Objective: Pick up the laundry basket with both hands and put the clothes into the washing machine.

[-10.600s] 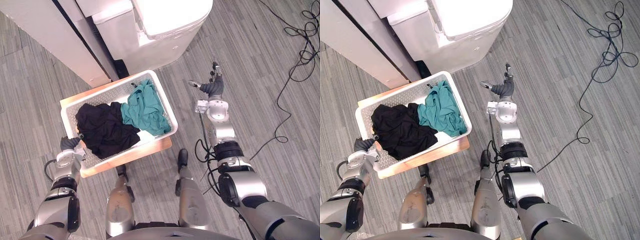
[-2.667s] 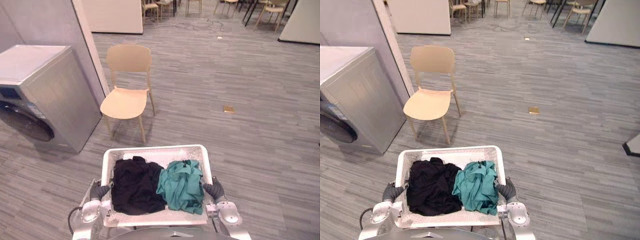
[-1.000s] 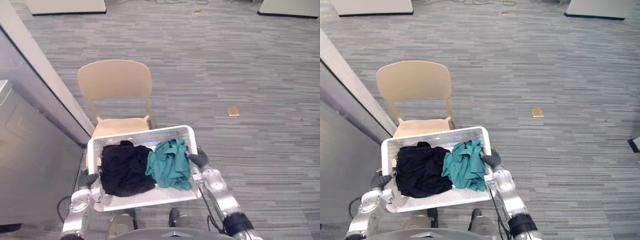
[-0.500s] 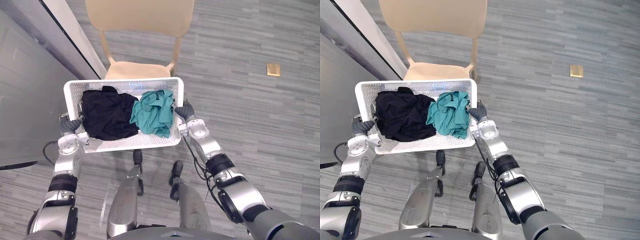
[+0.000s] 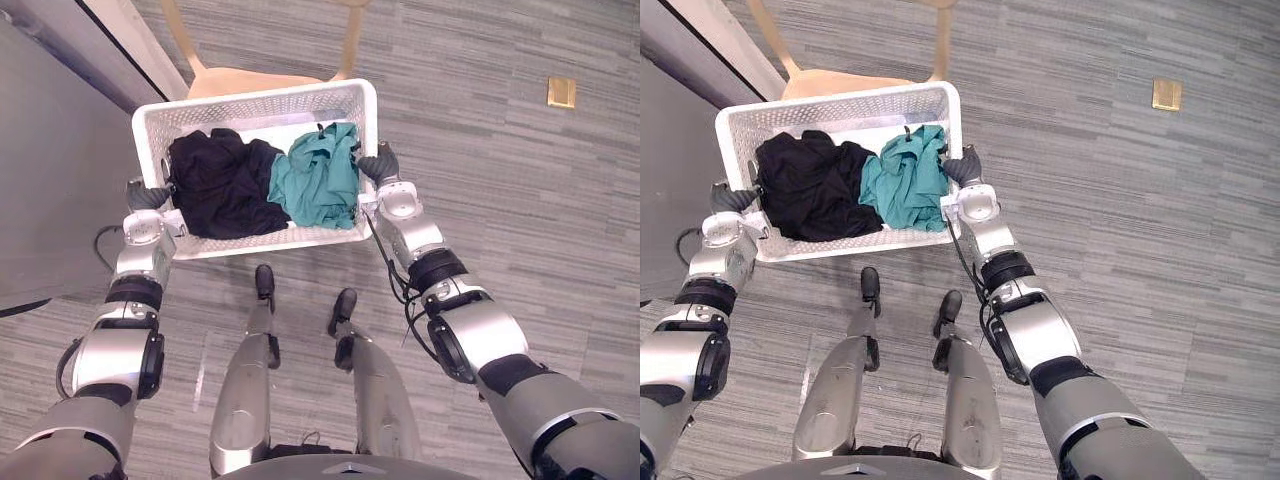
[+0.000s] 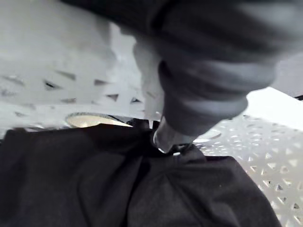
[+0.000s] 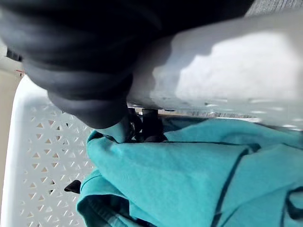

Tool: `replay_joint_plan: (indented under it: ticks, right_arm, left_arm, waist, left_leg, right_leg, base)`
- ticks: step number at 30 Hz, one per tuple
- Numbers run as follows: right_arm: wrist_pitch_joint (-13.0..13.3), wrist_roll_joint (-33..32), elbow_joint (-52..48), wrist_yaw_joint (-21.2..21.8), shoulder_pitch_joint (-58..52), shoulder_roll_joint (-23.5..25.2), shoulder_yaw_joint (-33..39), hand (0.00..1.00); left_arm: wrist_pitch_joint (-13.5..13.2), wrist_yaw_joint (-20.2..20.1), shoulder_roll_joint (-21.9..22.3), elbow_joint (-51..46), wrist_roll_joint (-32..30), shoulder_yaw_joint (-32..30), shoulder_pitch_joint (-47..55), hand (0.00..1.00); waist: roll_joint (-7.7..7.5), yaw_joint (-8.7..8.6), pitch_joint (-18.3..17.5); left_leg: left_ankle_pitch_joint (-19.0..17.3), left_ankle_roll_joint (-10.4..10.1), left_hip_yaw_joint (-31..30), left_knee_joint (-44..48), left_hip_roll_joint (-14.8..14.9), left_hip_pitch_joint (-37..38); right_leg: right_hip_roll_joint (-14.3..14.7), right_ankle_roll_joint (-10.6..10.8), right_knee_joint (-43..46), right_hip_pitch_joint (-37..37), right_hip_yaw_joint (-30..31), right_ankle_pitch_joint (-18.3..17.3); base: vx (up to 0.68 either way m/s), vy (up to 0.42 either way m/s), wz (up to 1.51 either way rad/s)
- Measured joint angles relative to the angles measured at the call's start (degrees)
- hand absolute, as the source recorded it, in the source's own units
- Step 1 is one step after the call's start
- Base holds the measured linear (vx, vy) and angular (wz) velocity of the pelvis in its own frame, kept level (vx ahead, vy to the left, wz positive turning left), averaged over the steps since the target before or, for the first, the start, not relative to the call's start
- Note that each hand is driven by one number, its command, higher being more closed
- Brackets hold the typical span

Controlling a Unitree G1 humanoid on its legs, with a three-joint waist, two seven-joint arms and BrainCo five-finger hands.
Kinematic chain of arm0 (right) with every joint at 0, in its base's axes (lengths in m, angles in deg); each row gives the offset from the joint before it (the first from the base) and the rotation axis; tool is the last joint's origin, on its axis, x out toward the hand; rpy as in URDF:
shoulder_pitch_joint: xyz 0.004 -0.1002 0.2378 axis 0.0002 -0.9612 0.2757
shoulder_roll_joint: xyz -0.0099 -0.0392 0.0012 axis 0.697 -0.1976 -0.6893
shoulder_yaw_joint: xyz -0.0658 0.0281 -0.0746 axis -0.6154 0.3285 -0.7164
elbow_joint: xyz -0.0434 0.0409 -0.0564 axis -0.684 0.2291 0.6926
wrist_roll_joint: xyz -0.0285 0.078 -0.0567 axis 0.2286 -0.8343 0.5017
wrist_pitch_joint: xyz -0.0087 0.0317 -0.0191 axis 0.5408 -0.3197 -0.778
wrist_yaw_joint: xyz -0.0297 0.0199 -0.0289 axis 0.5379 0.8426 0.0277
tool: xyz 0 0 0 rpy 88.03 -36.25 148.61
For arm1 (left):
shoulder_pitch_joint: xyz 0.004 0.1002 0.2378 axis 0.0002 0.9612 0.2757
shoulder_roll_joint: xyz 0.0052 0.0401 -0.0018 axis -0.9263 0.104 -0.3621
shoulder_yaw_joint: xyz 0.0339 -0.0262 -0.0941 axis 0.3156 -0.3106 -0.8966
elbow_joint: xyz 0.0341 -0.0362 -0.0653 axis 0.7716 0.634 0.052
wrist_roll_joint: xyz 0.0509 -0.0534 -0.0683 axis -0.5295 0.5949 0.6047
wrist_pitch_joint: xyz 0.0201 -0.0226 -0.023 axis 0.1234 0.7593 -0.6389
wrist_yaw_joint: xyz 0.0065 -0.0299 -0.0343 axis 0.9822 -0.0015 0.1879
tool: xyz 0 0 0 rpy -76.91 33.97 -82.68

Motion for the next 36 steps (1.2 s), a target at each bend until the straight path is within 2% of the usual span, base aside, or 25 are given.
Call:
replay_joint_plan:
  ticks: [13, 14, 15, 16, 19, 23, 26, 29, 31, 36]
  right_arm:
    - [1.47, -0.20, -0.56, -1.63, 6.35, -0.24, 2.19, 1.00]
    - [1.88, -0.53, -0.63, -1.66, 6.74, -0.23, 2.16, 1.00]
    - [2.15, -0.66, -0.95, -1.74, 7.10, -0.24, 2.16, 1.00]
    - [2.24, -0.82, -1.91, -2.18, 7.13, -0.24, 2.15, 0.00]
    - [2.02, -1.97, -3.23, -2.47, 7.20, -0.23, 2.02, 0.00]
    - [-0.05, -6.91, -3.37, -2.62, 4.62, 0.40, -0.53, 0.00]
    - [-0.25, -9.62, -4.85, -2.62, 4.09, 1.03, -1.39, 0.00]
    - [-0.28, -9.67, -8.28, -1.53, 2.81, 1.60, -5.81, 0.00]
    - [-0.39, -10.79, -8.51, -1.30, 2.66, 3.16, -7.22, 0.00]
    - [-0.61, -11.31, -11.08, 1.41, 2.08, 7.65, -11.77, 0.00]
  left_arm:
    - [1.20, 0.86, -1.47, -0.06, -0.05, -2.27, -7.81, 1.00]
    - [1.20, 0.91, -1.96, -0.09, -0.07, -2.28, -8.61, 0.00]
    - [1.20, 1.03, -2.41, -0.30, -0.07, -2.58, -9.70, 0.00]
    - [1.20, 1.46, -2.55, -0.76, -0.07, -3.83, -10.81, 0.00]
    - [0.94, 1.95, -2.79, -3.01, 0.40, -6.98, -13.66, 0.00]
    - [0.01, 3.10, -3.87, -5.18, 0.55, -8.79, -17.05, 0.00]
    - [0.01, 3.25, -5.05, -5.18, 0.55, -8.82, -17.07, 0.00]
    - [0.00, 2.47, -5.36, -6.75, 0.67, -8.27, -17.10, 0.00]
    - [-1.05, 2.51, -5.35, -8.38, 0.48, -7.48, -17.79, 0.00]
    - [-0.60, 0.48, -4.91, -8.91, 0.51, -5.57, -17.73, 0.00]
  waist:
    - [-0.44, 0.55, 0.27]
    - [-0.57, 0.52, 0.64]
    - [-0.84, 0.42, 1.17]
    - [-1.18, 0.42, 1.38]
    - [-1.77, 0.52, 1.72]
    - [-1.77, 0.60, 1.96]
    - [-1.77, 0.51, 1.96]
    - [-1.77, 0.49, 1.96]
    - [-1.76, 0.56, 1.96]
    - [-1.76, 0.67, 1.96]
  left_leg:
    - [-0.07, -0.08, 3.66, 1.16, 2.58, -3.84]
    - [-0.07, -0.08, 4.28, 1.18, 2.87, -3.85]
    - [-0.07, -0.07, 5.13, 1.31, 3.24, -3.85]
    - [-0.07, -0.08, 5.40, 1.30, 3.45, -4.04]
    - [0.39, 0.22, 5.56, 1.56, 4.02, -5.16]
    - [0.62, -0.16, 6.06, 2.39, 4.78, -5.96]
    - [0.44, -0.40, 6.67, 3.11, 5.03, -6.00]
    - [0.31, -0.56, 6.70, 3.44, 5.17, -5.94]
    - [-0.14, -1.13, 6.60, 3.92, 5.25, -5.95]
    - [-0.98, -1.71, 6.63, 4.17, 5.41, -6.00]
  right_leg:
    - [1.78, -0.96, -2.01, -2.79, -0.08, 1.05]
    - [1.89, -0.99, -2.01, -2.85, -0.15, 1.07]
    - [2.05, -1.01, -2.01, -2.89, -0.19, 1.08]
    - [2.21, -1.02, -2.01, -3.21, -0.23, 1.09]
    - [2.62, -1.12, -2.03, -4.22, -0.45, 1.15]
    - [3.01, -1.13, -1.86, -4.50, -1.78, 1.14]
    - [3.04, -1.13, -1.54, -4.43, -1.88, 1.14]
    - [3.10, -1.18, -1.54, -4.14, -2.03, 1.09]
    - [3.10, -1.36, -1.58, -3.84, -2.08, 0.97]
    - [3.10, -2.08, -1.95, -3.45, -2.57, 0.48]
  base:
    - [0.03, -0.026, -0.06]
    - [0.03, -0.027, -0.06]
    - [0.04, -0.043, -0.09]
    - [0.04, -0.037, -0.09]
    - [0.05, -0.036, -0.05]
    - [0.09, -0.039, 0.01]
    - [0.09, -0.027, -0.03]
    - [0.08, -0.019, 0.01]
    - [0.07, -0.014, 0.04]
    - [0.05, -0.014, 0.03]
